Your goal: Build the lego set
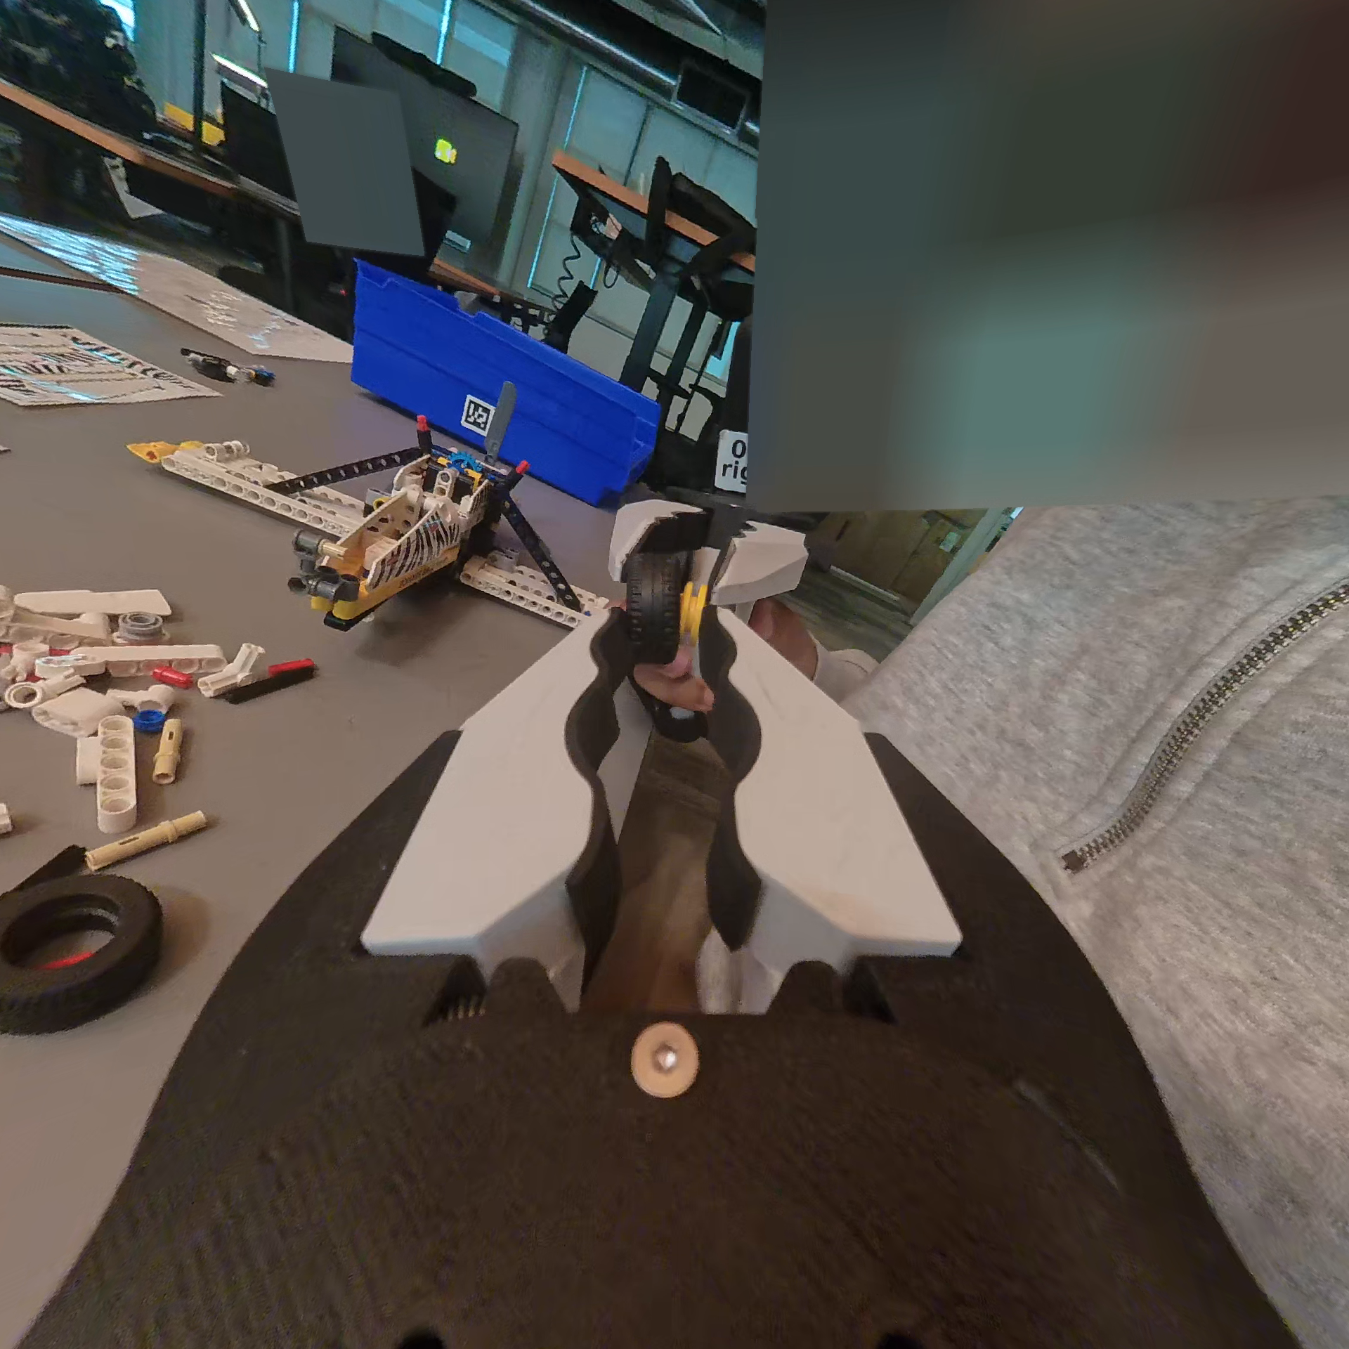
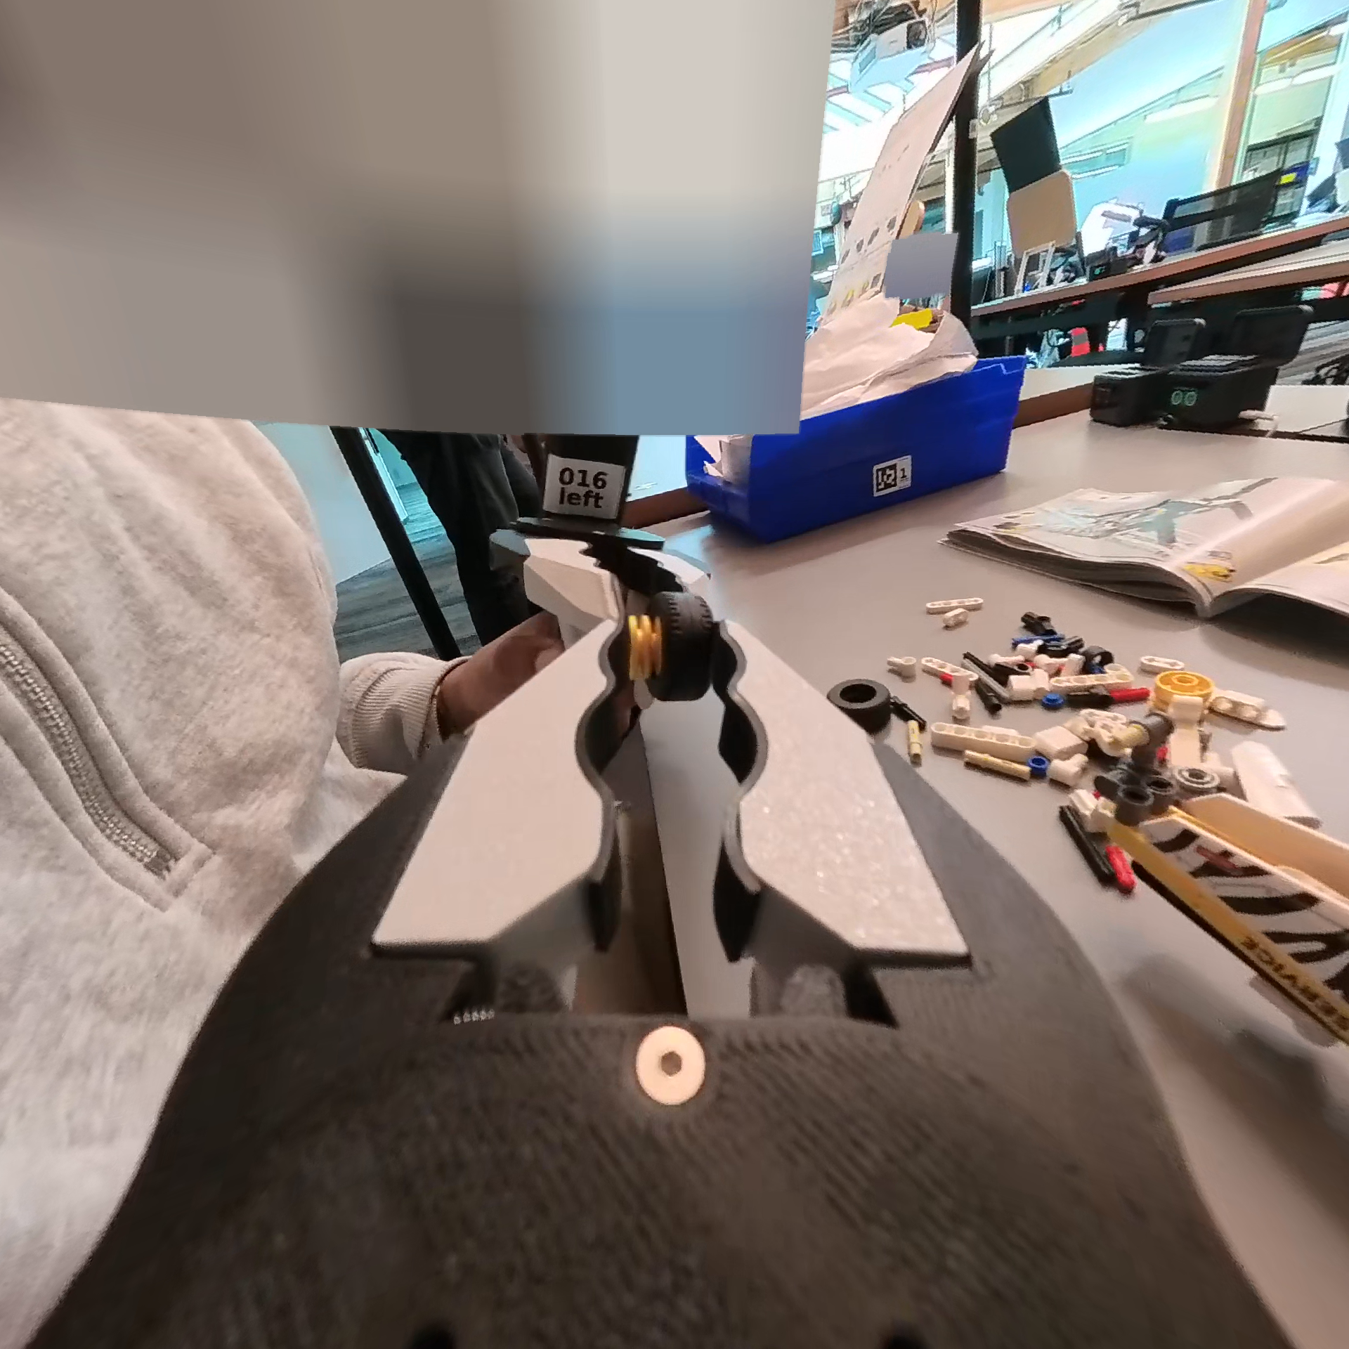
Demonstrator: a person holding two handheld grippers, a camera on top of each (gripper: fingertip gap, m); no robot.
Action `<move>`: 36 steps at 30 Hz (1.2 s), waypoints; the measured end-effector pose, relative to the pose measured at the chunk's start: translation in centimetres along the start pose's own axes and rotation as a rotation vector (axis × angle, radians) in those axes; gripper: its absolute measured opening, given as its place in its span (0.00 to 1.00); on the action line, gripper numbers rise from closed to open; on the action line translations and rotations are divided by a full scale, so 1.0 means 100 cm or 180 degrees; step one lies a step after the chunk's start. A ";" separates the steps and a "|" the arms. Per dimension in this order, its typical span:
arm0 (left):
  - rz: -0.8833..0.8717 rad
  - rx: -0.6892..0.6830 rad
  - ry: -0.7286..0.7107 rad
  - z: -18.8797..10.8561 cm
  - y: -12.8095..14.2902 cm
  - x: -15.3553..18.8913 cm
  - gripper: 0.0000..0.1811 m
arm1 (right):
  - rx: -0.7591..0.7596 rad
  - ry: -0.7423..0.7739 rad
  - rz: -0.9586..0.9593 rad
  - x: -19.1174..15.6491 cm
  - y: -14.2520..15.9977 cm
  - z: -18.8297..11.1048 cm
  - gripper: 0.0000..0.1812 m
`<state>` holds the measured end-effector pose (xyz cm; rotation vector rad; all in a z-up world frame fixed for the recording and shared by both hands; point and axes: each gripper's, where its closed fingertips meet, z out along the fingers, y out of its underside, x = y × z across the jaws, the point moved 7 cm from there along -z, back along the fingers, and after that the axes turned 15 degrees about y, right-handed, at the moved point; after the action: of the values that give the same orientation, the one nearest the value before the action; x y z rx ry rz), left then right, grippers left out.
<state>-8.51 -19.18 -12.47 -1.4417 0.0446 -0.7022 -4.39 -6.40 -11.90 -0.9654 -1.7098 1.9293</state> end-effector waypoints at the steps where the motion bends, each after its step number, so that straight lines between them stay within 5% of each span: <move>1: 0.0009 0.0011 -0.0021 0.001 0.000 0.000 0.11 | 0.0006 0.0015 -0.0001 0.000 0.000 0.000 0.11; 26: -0.0716 0.0576 0.0175 0.002 0.010 -0.016 0.11 | -0.0049 0.0457 -0.0272 0.003 -0.001 0.001 0.11; 36: 0.0644 -0.0088 0.0023 0.004 -0.001 0.015 0.10 | 0.0177 0.0099 -0.0974 -0.017 -0.007 -0.008 0.12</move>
<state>-7.15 -19.51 -11.75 -1.4380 0.2037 -0.5423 -2.77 -6.90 -10.79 -0.6650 -1.6668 1.7431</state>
